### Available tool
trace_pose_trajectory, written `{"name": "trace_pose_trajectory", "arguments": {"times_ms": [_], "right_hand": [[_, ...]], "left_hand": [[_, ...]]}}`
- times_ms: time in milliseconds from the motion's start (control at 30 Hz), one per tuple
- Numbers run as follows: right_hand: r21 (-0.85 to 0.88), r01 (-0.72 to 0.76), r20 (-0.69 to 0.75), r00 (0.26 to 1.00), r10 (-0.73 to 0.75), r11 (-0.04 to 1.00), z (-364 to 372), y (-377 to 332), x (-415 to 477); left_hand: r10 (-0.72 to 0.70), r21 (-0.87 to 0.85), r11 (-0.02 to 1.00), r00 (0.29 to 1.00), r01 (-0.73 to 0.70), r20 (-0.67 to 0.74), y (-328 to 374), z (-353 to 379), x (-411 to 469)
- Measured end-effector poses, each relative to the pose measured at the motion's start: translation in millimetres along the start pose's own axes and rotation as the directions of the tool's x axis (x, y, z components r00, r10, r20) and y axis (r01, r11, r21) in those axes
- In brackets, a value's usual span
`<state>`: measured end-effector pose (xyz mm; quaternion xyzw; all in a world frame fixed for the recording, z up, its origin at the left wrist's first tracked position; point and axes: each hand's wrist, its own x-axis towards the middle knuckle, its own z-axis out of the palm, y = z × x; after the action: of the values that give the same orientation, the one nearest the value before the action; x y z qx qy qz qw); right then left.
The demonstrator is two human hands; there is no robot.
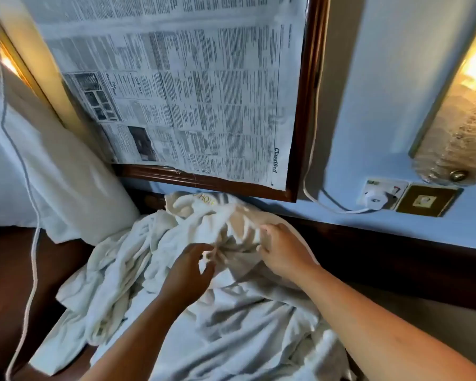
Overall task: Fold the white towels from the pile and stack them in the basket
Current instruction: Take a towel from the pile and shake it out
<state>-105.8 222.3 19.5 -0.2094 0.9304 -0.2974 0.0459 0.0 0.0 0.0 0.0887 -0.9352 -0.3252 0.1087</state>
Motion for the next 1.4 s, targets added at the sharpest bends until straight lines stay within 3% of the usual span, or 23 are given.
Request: {"name": "trace_pose_trajectory", "arguments": {"times_ms": [67,167,267,333,400,500,567,733,900,1000,1233,1333,1400], "right_hand": [[0.003,-0.048,-0.021,0.999,0.048,0.999,10,-12,9],[0.035,-0.071,-0.032,0.997,0.072,0.997,23,-25,14],[0.026,-0.045,-0.068,0.997,0.047,0.999,31,-28,19],[-0.013,-0.025,-0.094,0.995,0.024,1.0,33,-27,20],[-0.009,-0.014,-0.056,0.998,0.013,1.0,33,-24,24],[-0.024,0.007,0.094,0.996,-0.005,1.0,31,-13,29],[0.01,0.062,0.104,0.993,-0.063,0.998,30,-8,27],[0.155,0.012,0.144,0.989,-0.035,0.988,13,-19,4],[0.223,-0.03,0.209,0.978,-0.017,0.974,-17,-33,-29],[0.244,-0.052,0.208,0.978,0.0,0.968,-37,-39,-51],[0.325,-0.054,0.005,0.998,0.055,0.944,-95,-29,-117],[0.418,-0.104,-0.126,0.977,0.171,0.902,-118,-4,-156],[0.488,-0.134,-0.173,0.954,0.246,0.862,-130,14,-186]], "left_hand": [[-0.001,0.049,0.999,1.0,0.002,-0.021,-14,-1,14],[-0.125,0.165,0.98,0.991,0.115,0.054,-30,7,29],[-0.072,0.307,0.95,0.997,0.055,0.042,-35,15,37],[-0.025,0.229,0.973,1.0,0.02,0.019,-31,15,38],[0.114,0.072,0.991,0.993,-0.115,0.011,-23,8,36],[0.378,-0.111,0.923,0.923,-0.37,0.071,-3,-13,21],[0.452,-0.19,0.883,0.886,-0.429,0.1,-1,-23,12],[0.354,-0.248,0.916,0.927,-0.316,0.124,-30,-22,-2],[0.161,0.062,0.981,0.945,-0.186,0.285,-45,-10,-15],[0.108,0.155,0.975,0.953,-0.157,0.283,-35,-1,-18],[0.003,0.263,0.965,0.999,-0.016,0.05,-15,21,-26],[0.048,0.225,0.974,0.993,-0.023,-0.106,-2,18,-27],[0.108,0.149,0.985,0.988,-0.091,-0.112,17,16,-27]]}}
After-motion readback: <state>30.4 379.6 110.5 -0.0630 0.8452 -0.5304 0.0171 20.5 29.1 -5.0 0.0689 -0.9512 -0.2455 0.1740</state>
